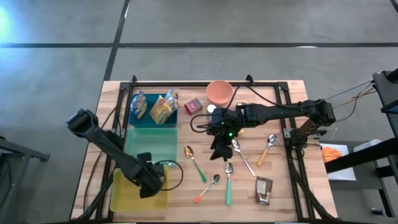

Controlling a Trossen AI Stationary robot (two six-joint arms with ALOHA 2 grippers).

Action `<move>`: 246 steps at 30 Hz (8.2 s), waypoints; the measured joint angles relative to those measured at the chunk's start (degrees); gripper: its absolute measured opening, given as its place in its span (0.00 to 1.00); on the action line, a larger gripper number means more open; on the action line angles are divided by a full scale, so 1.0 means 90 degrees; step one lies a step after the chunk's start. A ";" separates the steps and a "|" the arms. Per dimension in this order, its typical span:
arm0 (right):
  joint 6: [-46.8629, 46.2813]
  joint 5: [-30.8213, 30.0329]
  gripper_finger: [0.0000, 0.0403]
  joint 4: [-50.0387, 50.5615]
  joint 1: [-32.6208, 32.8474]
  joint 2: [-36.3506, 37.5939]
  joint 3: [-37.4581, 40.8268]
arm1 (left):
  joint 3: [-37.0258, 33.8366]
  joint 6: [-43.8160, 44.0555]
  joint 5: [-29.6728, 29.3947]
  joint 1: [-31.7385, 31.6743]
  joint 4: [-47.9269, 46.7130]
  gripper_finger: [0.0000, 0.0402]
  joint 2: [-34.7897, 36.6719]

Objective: Pick & Place Food Item
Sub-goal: Put the seasoning bottle into the yellow bin, then put the silver spoon into the light blue bin

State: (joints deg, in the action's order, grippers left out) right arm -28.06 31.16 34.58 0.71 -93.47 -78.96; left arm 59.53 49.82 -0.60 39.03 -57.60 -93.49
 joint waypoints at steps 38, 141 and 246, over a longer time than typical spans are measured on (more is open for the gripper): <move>0.0257 -0.0321 0.82 0.0299 0.0002 -0.0004 0.0000 | -0.0250 0.0321 -0.0397 0.0002 0.0422 0.54 -0.0297; -0.4286 -0.3738 0.52 0.1519 0.1132 -0.0668 0.2351 | 0.0600 -0.3507 -0.0855 -0.2652 0.1234 0.92 0.1950; 0.0204 -0.5076 0.03 -0.4528 0.1353 0.0916 0.0403 | -0.0622 -0.3040 -0.0943 -0.2841 0.8402 0.17 0.1964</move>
State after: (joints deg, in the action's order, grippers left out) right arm -26.22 -14.52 -6.17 12.88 -85.23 -75.33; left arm 53.93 22.46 -9.08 13.45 18.01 -75.81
